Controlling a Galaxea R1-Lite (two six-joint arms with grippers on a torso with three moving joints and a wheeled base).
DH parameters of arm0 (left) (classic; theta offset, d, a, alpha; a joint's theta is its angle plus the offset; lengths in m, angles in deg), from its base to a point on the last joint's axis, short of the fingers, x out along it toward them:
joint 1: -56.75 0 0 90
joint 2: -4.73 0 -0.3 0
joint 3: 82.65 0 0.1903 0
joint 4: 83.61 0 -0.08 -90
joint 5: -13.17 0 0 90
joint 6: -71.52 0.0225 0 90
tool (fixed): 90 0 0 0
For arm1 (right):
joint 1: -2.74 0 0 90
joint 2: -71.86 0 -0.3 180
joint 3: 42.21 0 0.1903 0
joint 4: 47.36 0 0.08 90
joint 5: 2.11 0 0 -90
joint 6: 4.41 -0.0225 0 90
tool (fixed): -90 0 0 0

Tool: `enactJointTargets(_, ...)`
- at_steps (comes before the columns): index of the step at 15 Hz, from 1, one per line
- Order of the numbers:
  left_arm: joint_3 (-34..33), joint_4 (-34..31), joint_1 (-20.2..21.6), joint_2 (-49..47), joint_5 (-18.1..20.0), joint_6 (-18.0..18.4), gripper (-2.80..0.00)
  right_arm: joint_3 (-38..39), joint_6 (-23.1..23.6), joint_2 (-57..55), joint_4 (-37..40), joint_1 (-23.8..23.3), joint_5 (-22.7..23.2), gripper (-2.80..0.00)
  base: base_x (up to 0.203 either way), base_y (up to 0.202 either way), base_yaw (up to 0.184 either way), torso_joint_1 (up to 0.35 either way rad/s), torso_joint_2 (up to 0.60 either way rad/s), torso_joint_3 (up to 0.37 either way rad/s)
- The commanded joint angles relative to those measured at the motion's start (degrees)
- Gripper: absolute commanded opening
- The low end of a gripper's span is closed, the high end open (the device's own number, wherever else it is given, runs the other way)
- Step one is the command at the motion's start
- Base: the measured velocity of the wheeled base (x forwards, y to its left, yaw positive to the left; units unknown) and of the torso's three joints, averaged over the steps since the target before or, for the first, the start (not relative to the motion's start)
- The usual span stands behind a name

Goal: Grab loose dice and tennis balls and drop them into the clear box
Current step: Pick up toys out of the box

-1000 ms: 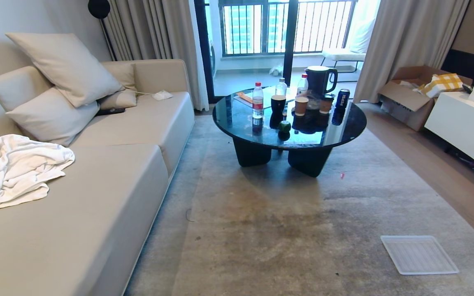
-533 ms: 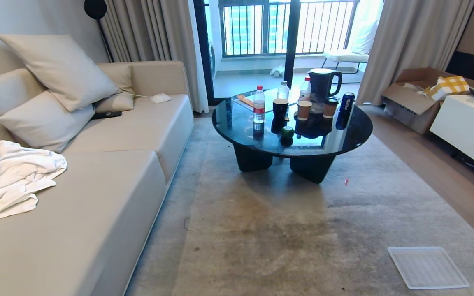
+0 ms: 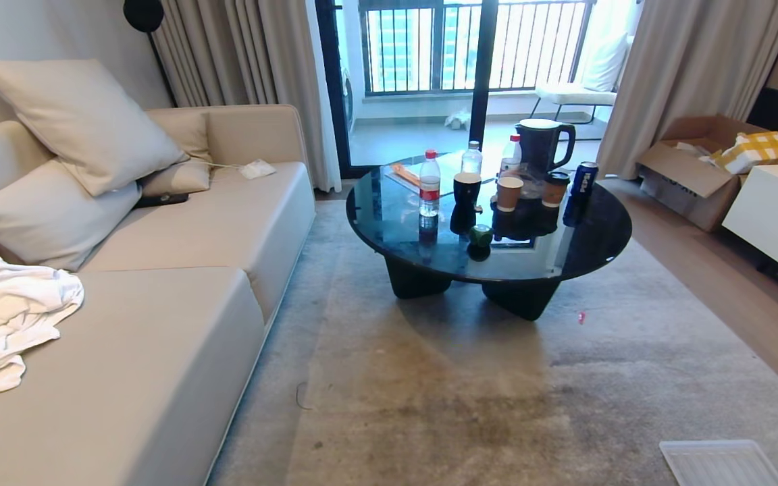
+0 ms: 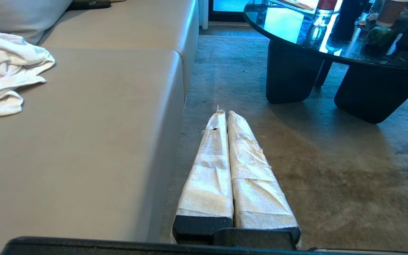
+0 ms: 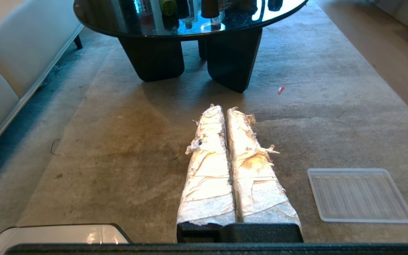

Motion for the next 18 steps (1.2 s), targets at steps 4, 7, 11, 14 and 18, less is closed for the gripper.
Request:
enactJointTargets(4, 0.0, 0.0, 0.0, 0.0, 0.0, -0.1, -2.8, 0.0, 0.0, 0.0, 0.0, 0.0, 0.0, -2.8, 0.187, 0.0, 0.0, 0.002, 0.0, 0.005)
enactJointTargets(7, 0.0, 0.0, 0.0, 0.0, 0.0, -0.1, -2.8, 0.0, 0.0, 0.0, 0.0, 0.0, 0.0, -2.8, 0.185, 0.0, 0.0, 0.001, 0.0, 0.0)
enactJointTargets(11, 0.0, 0.0, 0.0, 0.0, 0.0, -0.1, -2.8, 0.0, 0.0, 0.0, 0.0, 0.0, 0.0, -2.8, 0.183, 0.0, -0.001, 0.002, 0.0, 0.003)
enactJointTargets(14, 0.0, 0.0, 0.0, 0.0, 0.0, -0.1, -2.8, 0.0, 0.0, 0.0, 0.0, 0.0, 0.0, -2.8, 0.184, 0.0, -0.001, -0.001, 0.0, 0.0)
enactJointTargets(18, 0.0, 0.0, 0.0, 0.0, 0.0, -0.1, -2.8, 0.0, 0.0, 0.0, 0.0, 0.0, 0.0, -2.8, 0.185, 0.0, 0.0, 0.002, 0.0, 0.0)
